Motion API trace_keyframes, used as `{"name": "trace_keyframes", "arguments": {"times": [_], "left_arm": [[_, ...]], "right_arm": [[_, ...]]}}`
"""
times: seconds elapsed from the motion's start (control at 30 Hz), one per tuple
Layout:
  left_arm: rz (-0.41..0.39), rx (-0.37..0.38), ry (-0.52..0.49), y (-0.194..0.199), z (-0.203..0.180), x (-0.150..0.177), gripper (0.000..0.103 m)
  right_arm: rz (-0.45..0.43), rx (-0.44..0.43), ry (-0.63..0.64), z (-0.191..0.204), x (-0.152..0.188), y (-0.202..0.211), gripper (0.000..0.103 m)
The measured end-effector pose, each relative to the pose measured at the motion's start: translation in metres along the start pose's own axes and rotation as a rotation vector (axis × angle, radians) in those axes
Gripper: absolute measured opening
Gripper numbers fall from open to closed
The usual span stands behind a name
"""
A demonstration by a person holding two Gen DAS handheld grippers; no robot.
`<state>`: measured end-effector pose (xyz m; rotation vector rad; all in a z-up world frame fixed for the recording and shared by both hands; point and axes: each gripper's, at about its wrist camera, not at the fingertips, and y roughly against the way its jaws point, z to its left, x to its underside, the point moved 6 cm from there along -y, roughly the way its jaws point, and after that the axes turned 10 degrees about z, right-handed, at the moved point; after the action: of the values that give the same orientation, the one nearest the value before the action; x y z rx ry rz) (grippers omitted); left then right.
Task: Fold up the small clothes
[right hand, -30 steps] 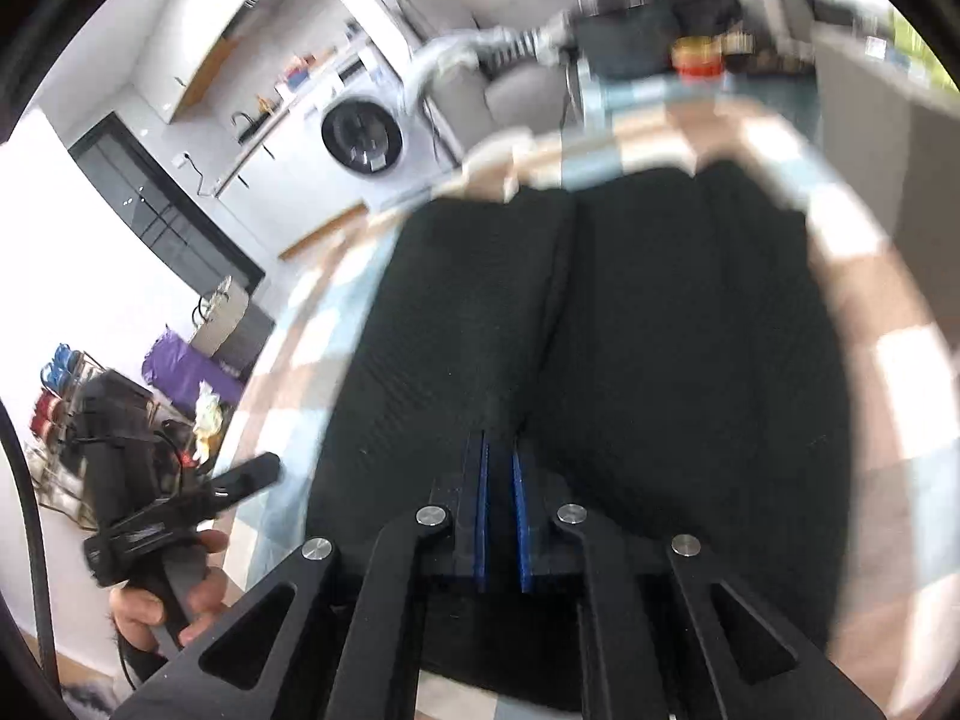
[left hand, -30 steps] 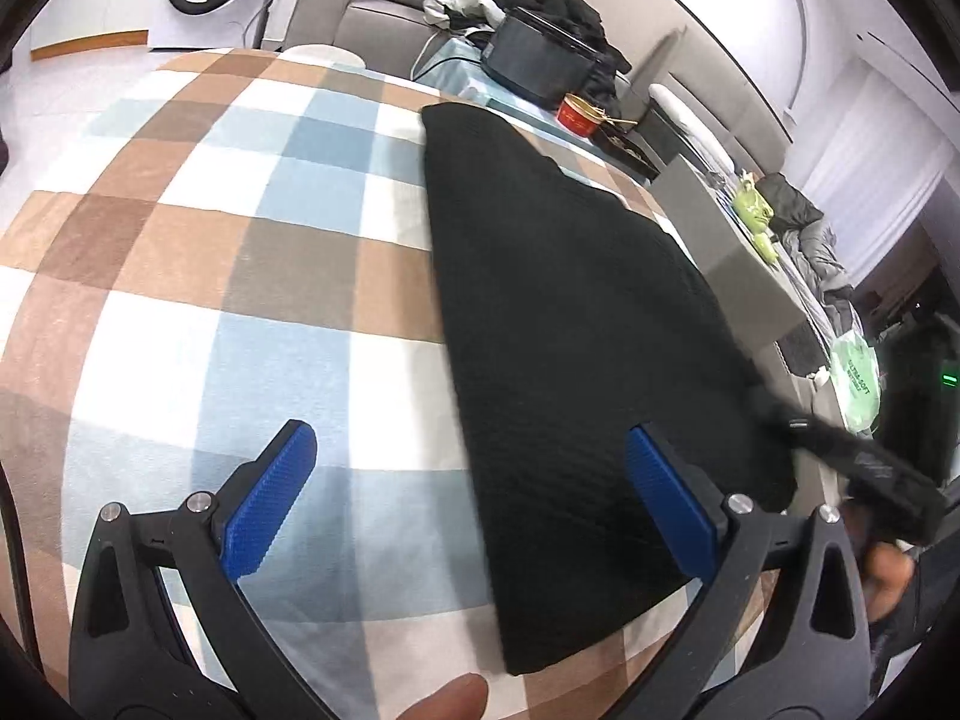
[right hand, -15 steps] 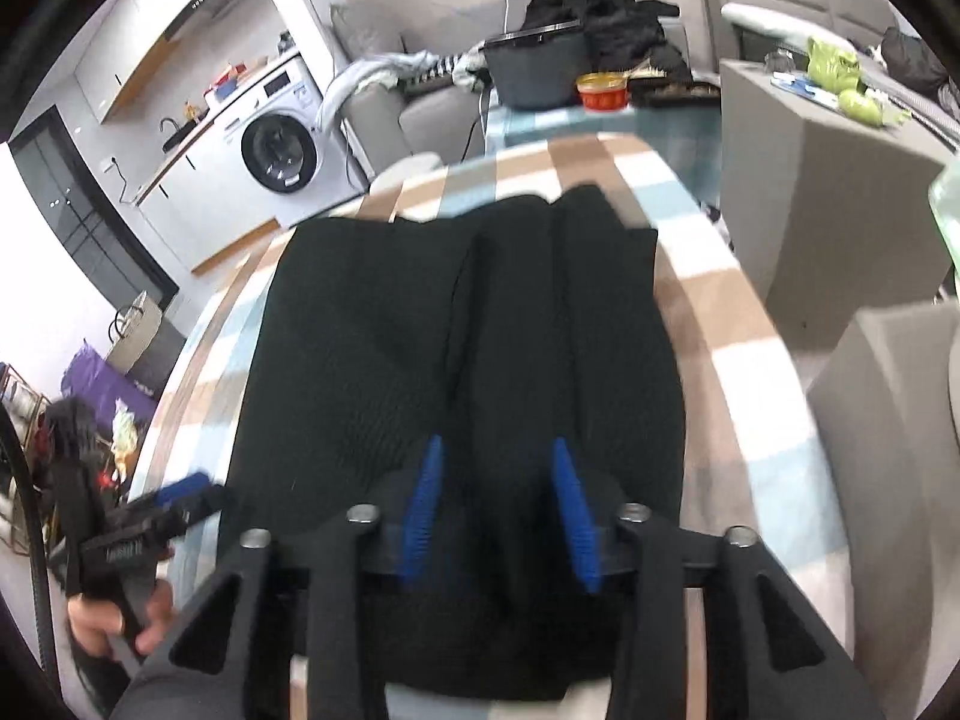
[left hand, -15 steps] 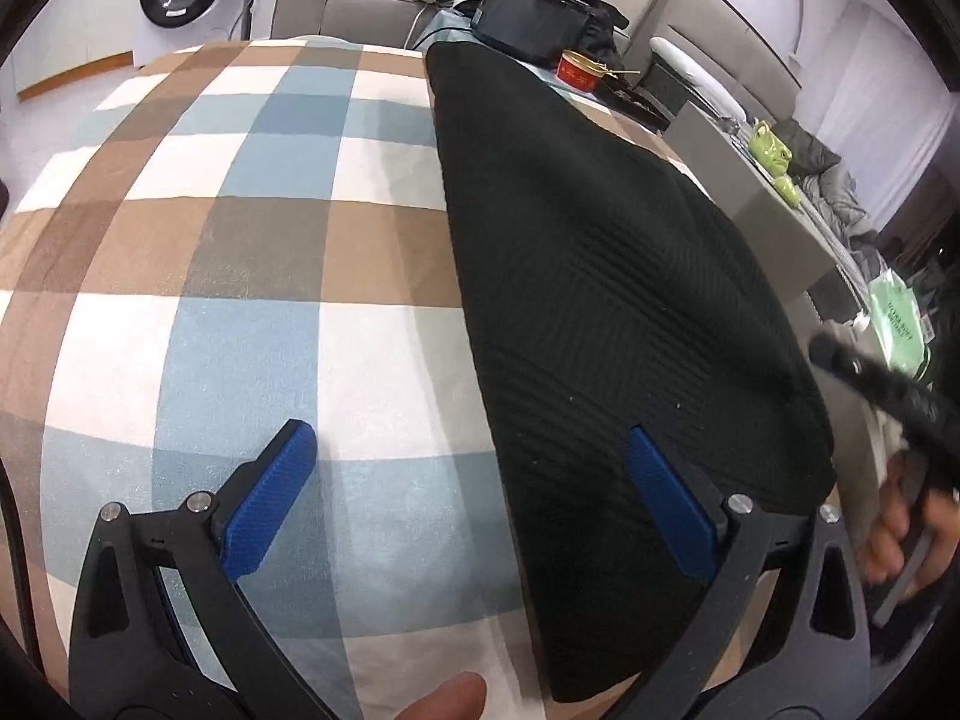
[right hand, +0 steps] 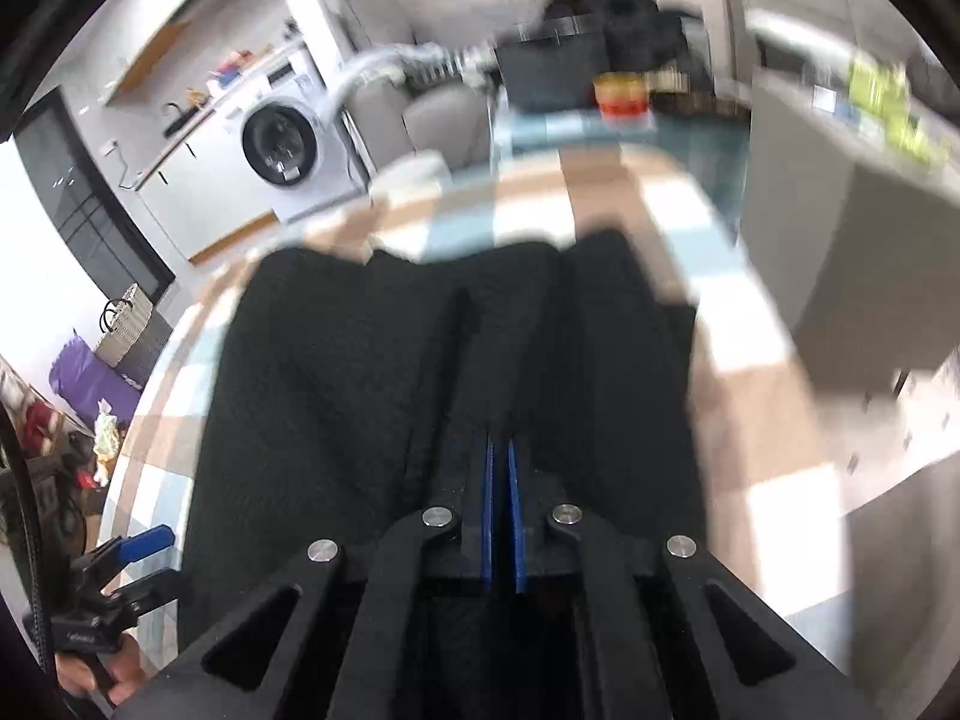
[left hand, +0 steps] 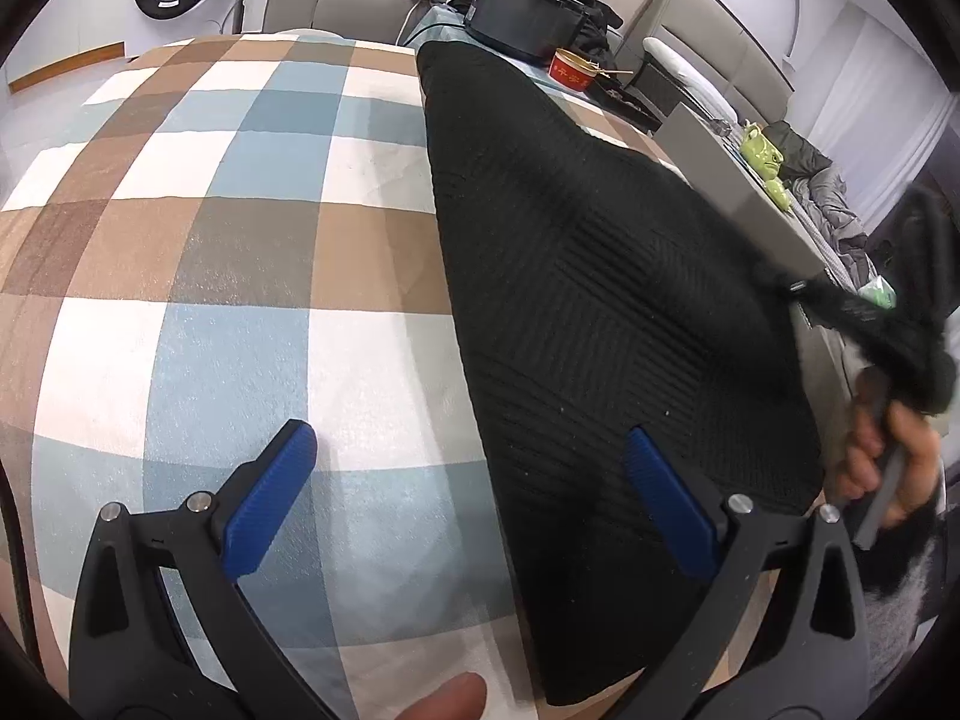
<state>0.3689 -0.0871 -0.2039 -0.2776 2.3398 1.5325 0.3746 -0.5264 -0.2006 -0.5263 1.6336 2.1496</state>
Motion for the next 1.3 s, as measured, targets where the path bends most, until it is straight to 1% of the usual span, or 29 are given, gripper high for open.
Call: {"name": "trace_keyframes", "arguments": {"times": [0.07,0.13,0.17,0.27,0.3,0.33,0.37,0.4,0.43,0.5,0.57,0.63,0.7,0.77,0.8,0.83,0.97,1.03,1.1,1.17,1.2,1.23,1.27,1.3], "left_arm": [[-0.001,0.007,-0.002,0.000,-0.001,-0.001,0.102],[0.003,0.015,-0.012,-0.001,-0.005,-0.001,0.102],[0.004,0.017,-0.018,-0.002,-0.007,-0.001,0.102],[0.014,0.015,-0.022,-0.004,-0.010,0.003,0.102],[0.016,0.018,-0.025,-0.003,-0.011,0.004,0.102],[0.013,0.018,-0.028,-0.002,-0.011,0.005,0.102],[0.009,0.015,-0.029,-0.001,-0.010,0.006,0.102],[0.007,0.012,-0.026,0.000,-0.010,0.006,0.102],[0.007,0.013,-0.021,0.000,-0.009,0.007,0.102],[0.007,0.022,-0.012,0.001,-0.008,0.006,0.102],[0.005,0.024,-0.013,0.001,-0.008,0.004,0.102],[0.007,0.029,-0.019,0.000,-0.011,0.004,0.102],[0.012,0.034,-0.028,-0.001,-0.016,0.005,0.102],[0.014,0.036,-0.037,-0.001,-0.019,0.006,0.102],[0.012,0.036,-0.043,0.000,-0.021,0.007,0.102],[0.009,0.035,-0.047,0.001,-0.022,0.009,0.102],[0.001,0.032,-0.041,0.006,-0.021,0.012,0.102],[-0.001,0.031,-0.036,0.007,-0.019,0.012,0.102],[0.001,0.028,-0.030,0.007,-0.018,0.012,0.102],[0.008,0.031,-0.030,0.005,-0.017,0.012,0.102],[0.009,0.031,-0.034,0.005,-0.018,0.013,0.102],[0.007,0.028,-0.038,0.005,-0.019,0.013,0.102],[0.007,0.026,-0.042,0.005,-0.020,0.013,0.102],[0.008,0.026,-0.044,0.005,-0.021,0.014,0.102]], "right_arm": [[-0.047,0.039,0.026,0.001,-0.005,0.021,0.004],[-0.054,0.117,0.038,-0.008,-0.006,0.023,0.004],[-0.018,0.147,0.014,-0.018,-0.004,0.016,0.004],[0.099,0.180,-0.091,-0.047,0.003,-0.012,0.005],[0.121,0.159,-0.113,-0.051,0.007,-0.015,0.008],[0.120,0.136,-0.121,-0.050,0.011,-0.011,0.012],[0.109,0.123,-0.114,-0.048,0.015,-0.005,0.015],[0.097,0.107,-0.098,-0.044,0.022,0.004,0.021],[0.085,0.078,-0.086,-0.038,0.031,0.014,0.024],[0.081,0.020,-0.089,-0.032,0.049,0.027,0.025],[0.106,-0.028,-0.103,-0.028,0.069,0.036,0.025],[0.110,-0.020,-0.115,-0.028,0.081,0.036,0.025],[0.129,-0.041,-0.126,-0.027,0.093,0.032,0.025],[0.137,-0.032,-0.121,-0.026,0.099,0.029,0.020],[0.143,-0.026,-0.120,-0.026,0.099,0.028,0.008],[0.134,-0.026,-0.112,-0.024,0.099,0.029,0.003],[0.065,-0.014,-0.054,-0.016,0.092,0.049,0.002],[0.038,0.003,-0.055,-0.018,0.092,0.061,0.002],[0.062,0.043,-0.036,-0.022,0.094,0.056,0.002],[0.126,0.093,-0.038,-0.028,0.099,0.038,0.002],[0.131,0.091,-0.048,-0.030,0.099,0.036,0.005],[0.125,0.069,-0.065,-0.030,0.098,0.037,0.009],[0.106,0.050,-0.075,-0.030,0.095,0.041,0.011],[0.070,0.028,-0.073,-0.027,0.090,0.048,0.017]]}}
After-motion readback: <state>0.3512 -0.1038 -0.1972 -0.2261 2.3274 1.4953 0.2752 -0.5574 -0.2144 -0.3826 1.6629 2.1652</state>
